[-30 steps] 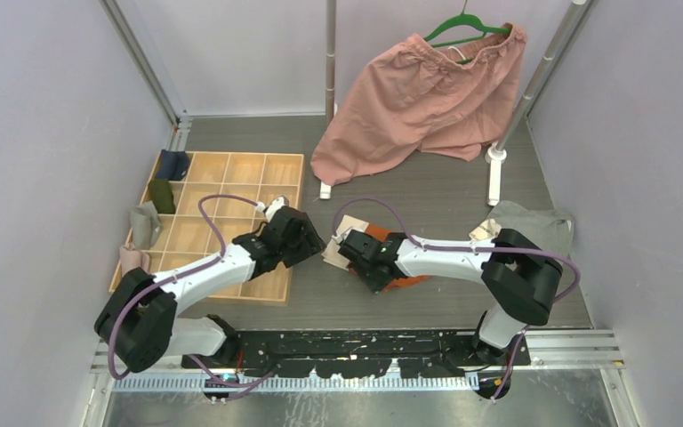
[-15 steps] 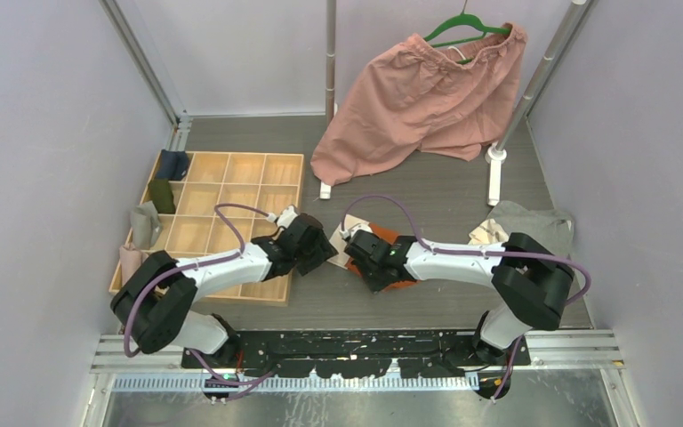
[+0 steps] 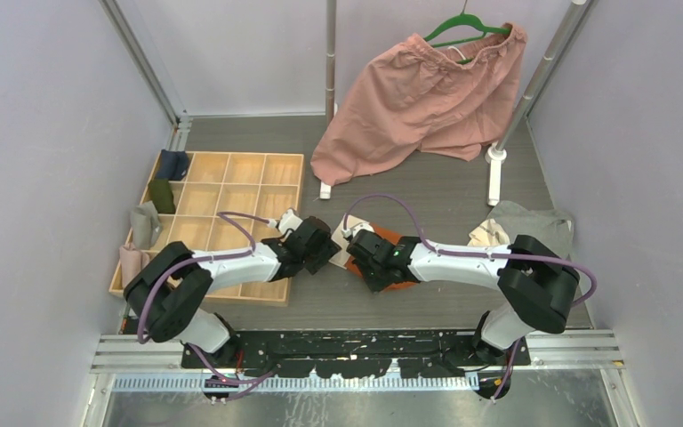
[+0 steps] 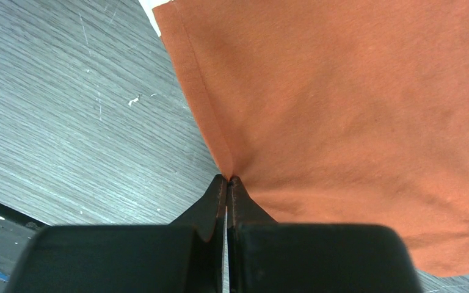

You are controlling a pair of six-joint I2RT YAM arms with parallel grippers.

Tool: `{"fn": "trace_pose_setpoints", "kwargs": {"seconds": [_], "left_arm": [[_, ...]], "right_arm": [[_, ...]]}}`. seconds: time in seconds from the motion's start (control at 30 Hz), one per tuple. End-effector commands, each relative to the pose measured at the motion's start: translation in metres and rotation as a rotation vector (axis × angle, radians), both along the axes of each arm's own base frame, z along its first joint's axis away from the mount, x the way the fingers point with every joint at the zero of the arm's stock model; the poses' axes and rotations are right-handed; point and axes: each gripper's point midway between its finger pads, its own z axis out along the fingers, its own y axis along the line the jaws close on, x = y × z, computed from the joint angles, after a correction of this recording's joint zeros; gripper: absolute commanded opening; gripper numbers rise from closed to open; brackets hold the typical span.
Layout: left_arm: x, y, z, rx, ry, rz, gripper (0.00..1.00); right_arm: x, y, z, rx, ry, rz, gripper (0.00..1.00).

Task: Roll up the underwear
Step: Fold the underwear at the center of the board.

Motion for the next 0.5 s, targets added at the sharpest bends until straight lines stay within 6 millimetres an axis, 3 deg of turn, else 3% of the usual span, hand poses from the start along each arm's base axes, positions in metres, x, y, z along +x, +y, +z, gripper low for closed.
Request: {"fn": "trace_pose_setpoints", "kwargs": {"seconds": [0.0, 0.33, 0.47], "left_arm": [[0.0004, 0.0129, -0.021, 0.061, 0.02, 0.066, 0.52], [0.0053, 0.0158, -0.0301, 0.108, 0.011, 0.065, 0.23], [0.0062, 0.0187, -0.0292, 0.13, 0.004, 0.06, 0.19]], "right_arm": [[0.0033, 0.0105, 0.0123, 0.07, -0.018, -0.006, 0.01], [-0.0009, 0.01, 0.0105, 0.069, 0.0, 0.005, 0.01], [-0.0018, 0.0088, 0.0106, 0.069, 0.005, -0.001, 0.01]]}}
